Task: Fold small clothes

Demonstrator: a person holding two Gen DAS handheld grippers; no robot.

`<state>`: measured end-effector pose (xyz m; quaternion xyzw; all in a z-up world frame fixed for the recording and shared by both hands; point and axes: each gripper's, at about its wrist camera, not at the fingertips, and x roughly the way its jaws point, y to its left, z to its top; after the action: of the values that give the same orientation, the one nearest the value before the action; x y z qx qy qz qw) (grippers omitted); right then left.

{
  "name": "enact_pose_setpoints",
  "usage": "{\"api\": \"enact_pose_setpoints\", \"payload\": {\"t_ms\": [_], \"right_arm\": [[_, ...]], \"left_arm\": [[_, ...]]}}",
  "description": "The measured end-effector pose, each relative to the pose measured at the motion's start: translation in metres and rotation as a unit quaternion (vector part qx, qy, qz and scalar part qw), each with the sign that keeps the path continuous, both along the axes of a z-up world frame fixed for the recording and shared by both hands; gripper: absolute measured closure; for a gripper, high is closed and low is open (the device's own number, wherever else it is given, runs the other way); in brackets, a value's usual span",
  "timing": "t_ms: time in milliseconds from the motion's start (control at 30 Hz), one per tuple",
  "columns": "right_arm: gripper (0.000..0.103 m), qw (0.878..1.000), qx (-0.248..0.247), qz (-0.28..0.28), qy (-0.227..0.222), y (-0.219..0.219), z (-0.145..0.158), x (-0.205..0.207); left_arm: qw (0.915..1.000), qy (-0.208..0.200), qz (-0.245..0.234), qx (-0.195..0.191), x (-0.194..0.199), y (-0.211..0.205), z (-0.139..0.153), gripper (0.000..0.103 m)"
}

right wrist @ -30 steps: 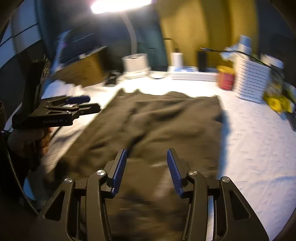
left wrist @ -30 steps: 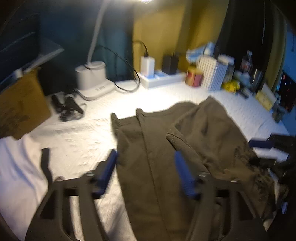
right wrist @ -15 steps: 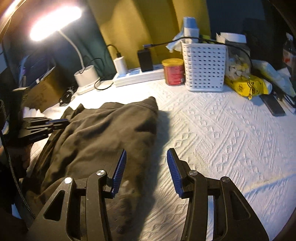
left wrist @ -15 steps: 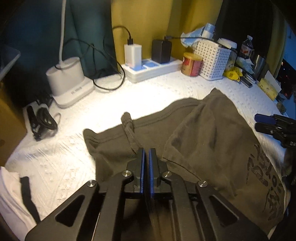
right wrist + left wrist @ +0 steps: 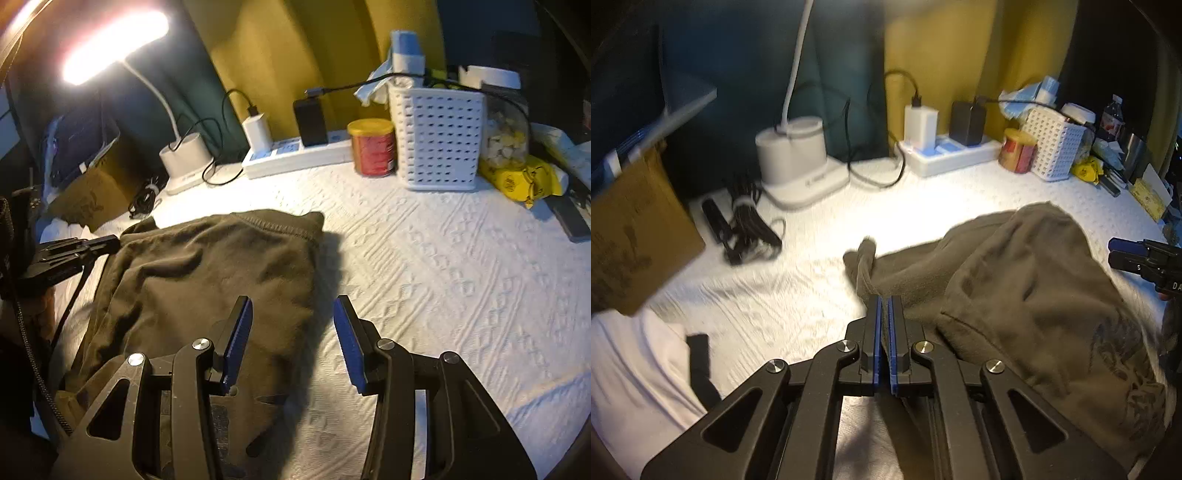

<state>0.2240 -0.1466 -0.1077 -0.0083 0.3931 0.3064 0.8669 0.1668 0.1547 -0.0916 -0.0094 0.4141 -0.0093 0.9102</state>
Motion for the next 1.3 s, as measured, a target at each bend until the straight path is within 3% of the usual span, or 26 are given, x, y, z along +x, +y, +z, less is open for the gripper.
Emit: {"api": "enact_pose_setpoints", "payload": {"t_ms": [100, 167, 233, 300, 367, 567, 667, 700, 733, 767, 833, 967, 1300], "right_arm": [[0.054, 1.000, -0.004, -0.003, 0.007, 0.004, -0.005, 0.004], [0.054, 1.000, -0.001, -0.010, 0.013, 0.004, -0.007, 0.009], [0.055, 1.000, 0.006, -0.021, 0.022, 0.001, -0.008, 0.016], [0.055, 0.999, 0.012, -0.030, 0.035, 0.000, -0.009, 0.026], [0.055, 0.998, 0.019, -0.034, 0.046, 0.000, -0.009, 0.038], [0.055, 0.996, 0.052, -0.031, 0.064, 0.004, -0.012, 0.063], [0.055, 0.995, 0.056, -0.024, 0.078, 0.011, -0.019, 0.074], [0.056, 0.995, 0.058, -0.021, 0.077, 0.013, -0.020, 0.075], [0.076, 0.996, 0.058, -0.018, 0.073, 0.016, -0.021, 0.075], [0.086, 0.996, 0.052, -0.008, 0.074, 0.020, -0.022, 0.076], [0.092, 0.998, 0.040, -0.002, 0.053, 0.027, -0.019, 0.075], [0.092, 0.999, 0.026, -0.011, 0.016, 0.028, -0.013, 0.074], [0.092, 0.999, -0.025, -0.026, 0.010, 0.039, -0.019, 0.076]], "left_arm": [[0.9994, 0.030, 0.008, -0.013, 0.007, 0.005, -0.014, 0.099], [0.9994, 0.028, 0.011, -0.014, 0.009, 0.006, -0.014, 0.099], [0.9995, 0.022, 0.011, -0.018, 0.010, 0.007, -0.011, 0.090], [0.9997, 0.009, 0.011, -0.022, 0.013, 0.010, -0.006, 0.045], [0.9994, -0.006, 0.011, -0.034, 0.017, 0.014, -0.002, 0.039], [0.9997, -0.021, -0.010, 0.000, 0.038, 0.011, -0.008, 0.043], [0.9990, -0.004, -0.031, 0.033, 0.051, 0.003, -0.020, 0.094], [0.9988, 0.000, -0.036, 0.033, 0.054, 0.002, -0.023, 0.097], [0.9987, -0.003, -0.037, 0.035, 0.055, 0.002, -0.024, 0.097], [0.9987, -0.011, -0.034, 0.037, 0.055, 0.002, -0.022, 0.097], [0.9984, -0.041, -0.019, 0.033, 0.053, 0.007, -0.013, 0.097], [0.9980, -0.057, -0.007, 0.026, 0.060, 0.013, -0.011, 0.097], [0.9998, -0.005, 0.010, 0.019, 0.059, 0.016, -0.011, 0.091]]}}
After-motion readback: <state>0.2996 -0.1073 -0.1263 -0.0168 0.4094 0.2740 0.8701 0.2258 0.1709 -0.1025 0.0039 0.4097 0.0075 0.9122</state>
